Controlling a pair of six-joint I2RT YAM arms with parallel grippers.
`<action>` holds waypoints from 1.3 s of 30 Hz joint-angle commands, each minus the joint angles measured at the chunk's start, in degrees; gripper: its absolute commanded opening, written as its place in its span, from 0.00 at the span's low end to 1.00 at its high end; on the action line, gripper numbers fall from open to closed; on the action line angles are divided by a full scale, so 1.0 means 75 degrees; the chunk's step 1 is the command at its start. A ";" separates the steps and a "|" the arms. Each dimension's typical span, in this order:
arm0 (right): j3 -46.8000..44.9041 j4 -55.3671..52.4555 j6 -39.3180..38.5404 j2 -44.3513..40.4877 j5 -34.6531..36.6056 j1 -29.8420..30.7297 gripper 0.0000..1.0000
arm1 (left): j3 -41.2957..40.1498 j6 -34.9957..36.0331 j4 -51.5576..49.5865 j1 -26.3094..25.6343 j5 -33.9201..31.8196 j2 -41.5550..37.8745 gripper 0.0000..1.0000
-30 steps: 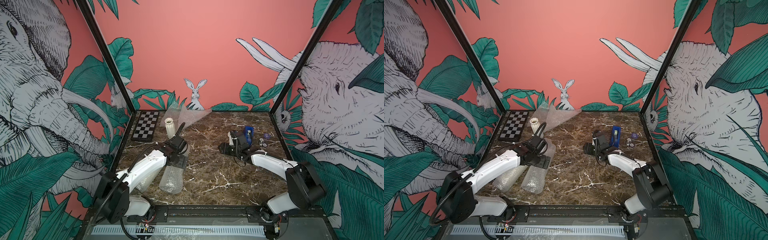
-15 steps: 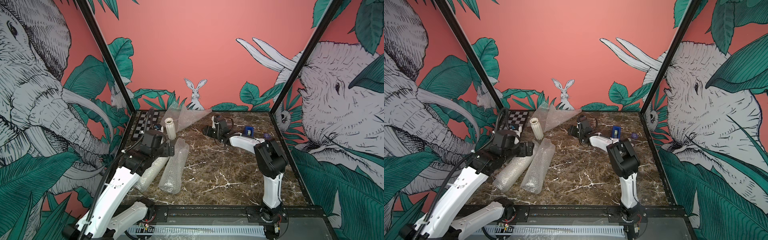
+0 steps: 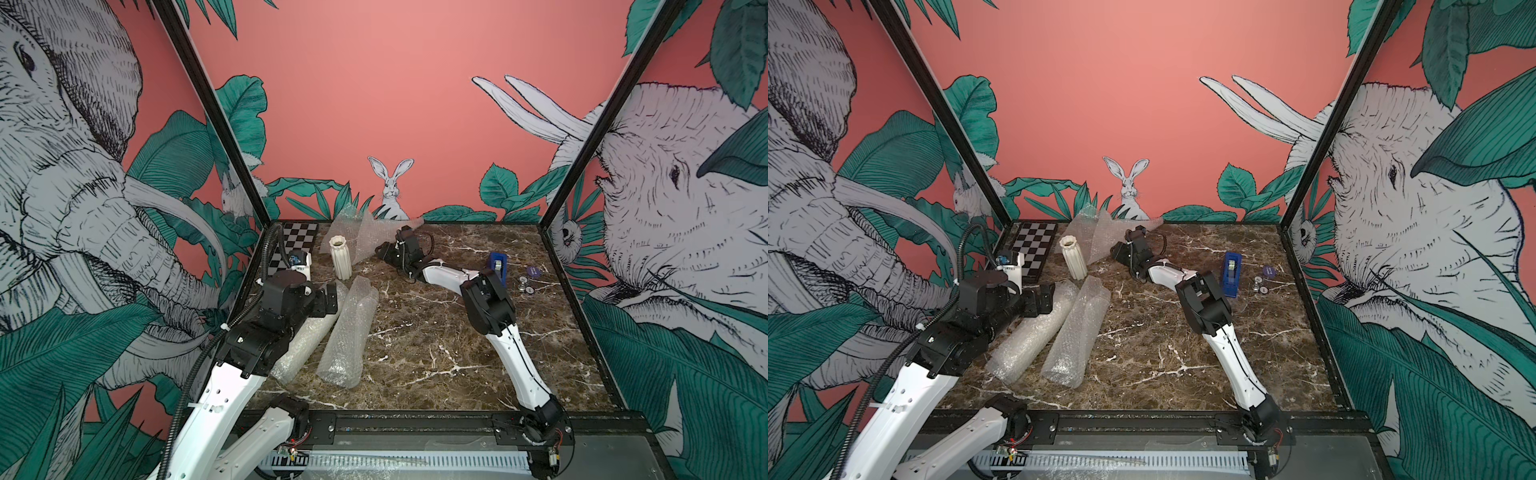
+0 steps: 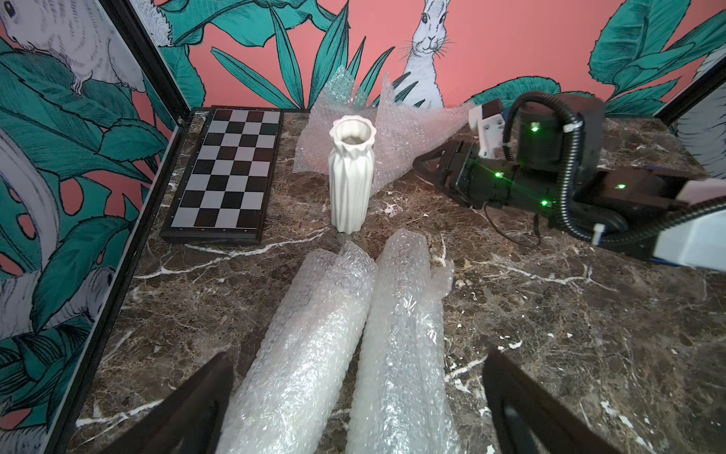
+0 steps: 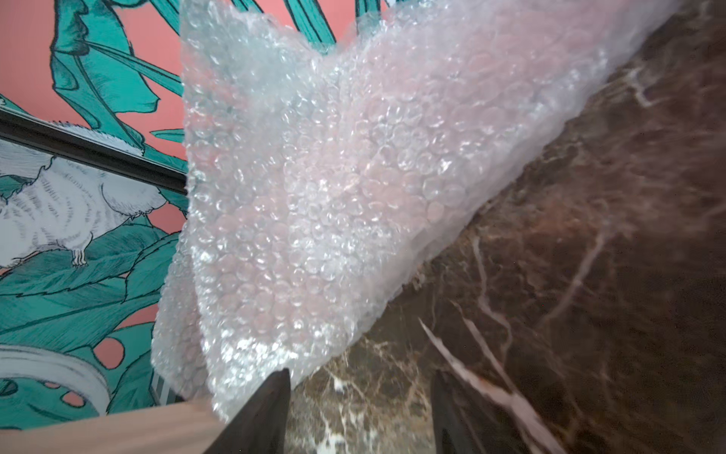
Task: Wrap vases in bubble wrap
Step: Flatten out the bubble wrap at the center of the board.
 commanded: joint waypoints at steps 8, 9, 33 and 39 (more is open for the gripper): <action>0.2520 -0.1229 0.0767 0.1588 0.0198 0.0170 0.42 | -0.0116 0.0076 0.0308 0.0034 0.0283 -0.0128 0.99; 0.2797 -0.1300 0.0740 0.1738 0.0160 0.0164 0.35 | -0.0122 0.0073 0.0310 0.0035 0.0289 -0.0131 0.99; -0.6689 0.1547 -0.1448 -0.5463 0.1242 -0.0880 0.00 | 0.1216 -0.0703 0.0759 -0.1125 0.1324 0.3638 0.93; -0.9540 0.2099 -0.0864 -0.7107 0.2091 -0.0455 0.00 | 0.2022 -0.1432 0.1035 -0.1295 0.1649 0.5089 0.86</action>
